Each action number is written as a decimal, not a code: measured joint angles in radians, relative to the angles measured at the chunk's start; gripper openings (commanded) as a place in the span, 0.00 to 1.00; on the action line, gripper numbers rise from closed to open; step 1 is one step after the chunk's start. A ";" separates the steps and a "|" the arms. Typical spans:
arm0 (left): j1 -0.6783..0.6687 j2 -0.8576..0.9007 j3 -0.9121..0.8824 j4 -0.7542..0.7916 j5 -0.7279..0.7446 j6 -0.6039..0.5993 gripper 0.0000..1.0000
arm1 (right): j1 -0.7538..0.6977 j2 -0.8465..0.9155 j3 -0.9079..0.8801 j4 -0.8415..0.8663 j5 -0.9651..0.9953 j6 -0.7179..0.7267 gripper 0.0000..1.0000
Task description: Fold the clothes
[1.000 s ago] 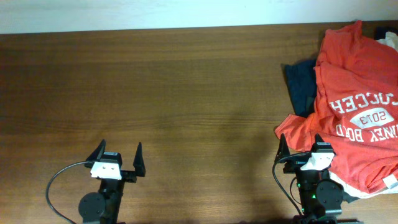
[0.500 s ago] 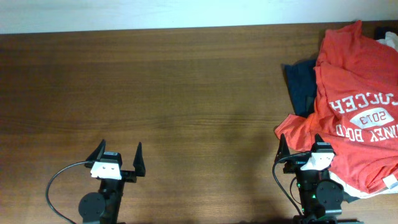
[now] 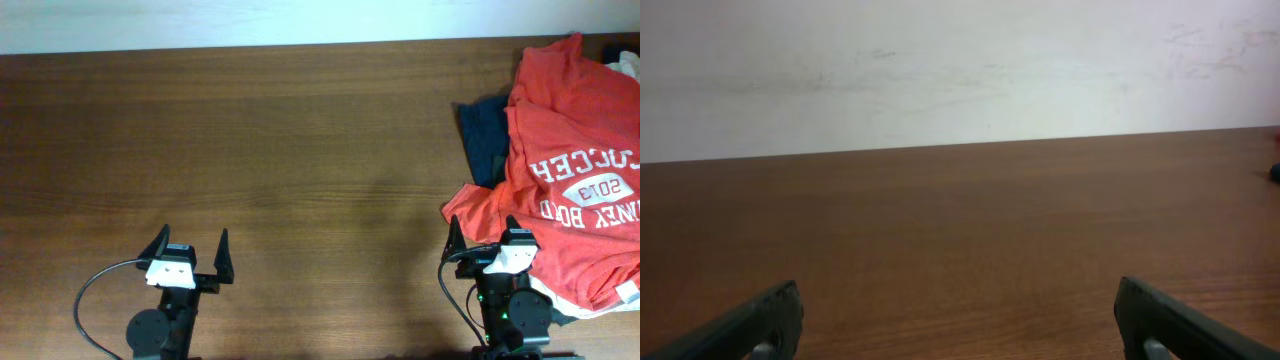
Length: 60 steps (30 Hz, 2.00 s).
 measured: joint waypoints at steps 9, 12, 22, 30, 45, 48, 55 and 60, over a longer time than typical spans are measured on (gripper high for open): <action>0.000 0.000 0.000 0.000 0.000 0.000 0.99 | 0.000 0.000 0.000 0.000 0.000 0.000 0.99; 0.000 0.000 0.000 0.000 0.000 0.000 0.99 | 0.000 0.000 0.000 0.000 0.000 0.000 0.99; 0.000 0.000 0.000 0.001 0.000 0.000 0.99 | 0.000 0.000 0.000 0.000 0.000 0.000 0.99; 0.000 0.019 0.002 0.000 0.000 0.000 0.99 | 0.000 0.025 0.026 -0.044 0.000 0.000 0.99; 0.000 0.788 0.528 -0.319 0.007 0.000 0.99 | 0.000 1.075 0.824 -0.636 -0.006 0.000 0.99; 0.001 0.946 0.594 -0.356 0.059 0.000 0.99 | 0.000 1.250 0.864 -0.636 -0.011 -0.005 0.89; 0.001 1.013 0.597 -0.363 0.121 0.000 0.99 | 0.000 1.538 0.864 -0.605 -0.042 -0.012 0.67; 0.001 1.013 0.597 -0.363 0.125 0.000 0.99 | 0.000 1.658 0.864 -0.575 0.013 -0.003 0.45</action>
